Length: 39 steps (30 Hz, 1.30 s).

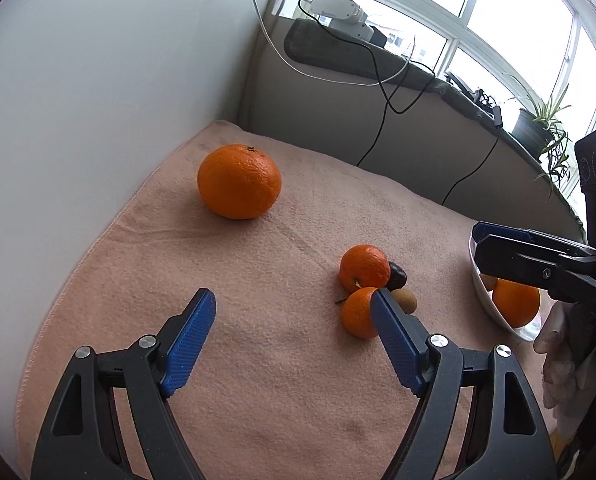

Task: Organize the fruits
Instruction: 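Withdraw both tools from the plate back toward the loose fruit, then close the right tool around the orange while the left tool braces it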

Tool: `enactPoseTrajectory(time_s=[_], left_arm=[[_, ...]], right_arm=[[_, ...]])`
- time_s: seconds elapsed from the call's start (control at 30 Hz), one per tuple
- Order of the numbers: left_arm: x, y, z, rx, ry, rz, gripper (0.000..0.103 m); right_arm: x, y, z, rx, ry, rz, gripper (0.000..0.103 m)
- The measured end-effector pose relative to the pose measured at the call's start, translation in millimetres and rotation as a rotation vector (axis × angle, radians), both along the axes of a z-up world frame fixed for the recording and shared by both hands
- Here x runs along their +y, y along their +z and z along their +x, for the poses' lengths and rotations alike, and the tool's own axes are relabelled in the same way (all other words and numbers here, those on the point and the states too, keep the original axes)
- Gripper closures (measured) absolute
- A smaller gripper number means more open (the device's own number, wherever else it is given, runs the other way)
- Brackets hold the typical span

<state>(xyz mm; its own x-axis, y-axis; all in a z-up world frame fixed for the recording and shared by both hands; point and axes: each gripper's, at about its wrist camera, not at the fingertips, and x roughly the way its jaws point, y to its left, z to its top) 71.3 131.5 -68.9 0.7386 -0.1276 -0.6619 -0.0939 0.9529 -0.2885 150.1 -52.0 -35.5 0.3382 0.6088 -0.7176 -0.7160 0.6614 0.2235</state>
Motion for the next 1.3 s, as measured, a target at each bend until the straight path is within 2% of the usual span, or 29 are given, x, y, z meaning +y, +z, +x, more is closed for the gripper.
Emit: enactPoseTrajectory(time_s=[0.17, 0.47, 0.63, 0.83, 1.03, 1.3], left_arm=[[10, -1, 14, -0.002, 0.022, 0.019, 0.023], [24, -3, 43, -0.002, 0.058, 0.035, 0.023], [29, -5, 56, 0.000, 0.070, 0.039, 0.023], [32, -9, 70, 0.011, 0.070, 0.042, 0.023], [37, -13, 77, 0.019, 0.081, 0.030, 0.023], [40, -15, 84, 0.026, 0.085, 0.014, 0.023]], right_arm=[[21, 1, 20, 0.034, 0.016, 0.009, 0.011], [55, -10, 69, 0.168, 0.003, 0.040, 0.011], [78, -15, 87, 0.182, 0.016, 0.015, 0.011], [98, -33, 113, 0.269, 0.020, 0.021, 0.011], [112, -47, 126, 0.335, 0.019, 0.049, 0.011], [127, -62, 134, 0.378, 0.034, 0.044, 0.011]])
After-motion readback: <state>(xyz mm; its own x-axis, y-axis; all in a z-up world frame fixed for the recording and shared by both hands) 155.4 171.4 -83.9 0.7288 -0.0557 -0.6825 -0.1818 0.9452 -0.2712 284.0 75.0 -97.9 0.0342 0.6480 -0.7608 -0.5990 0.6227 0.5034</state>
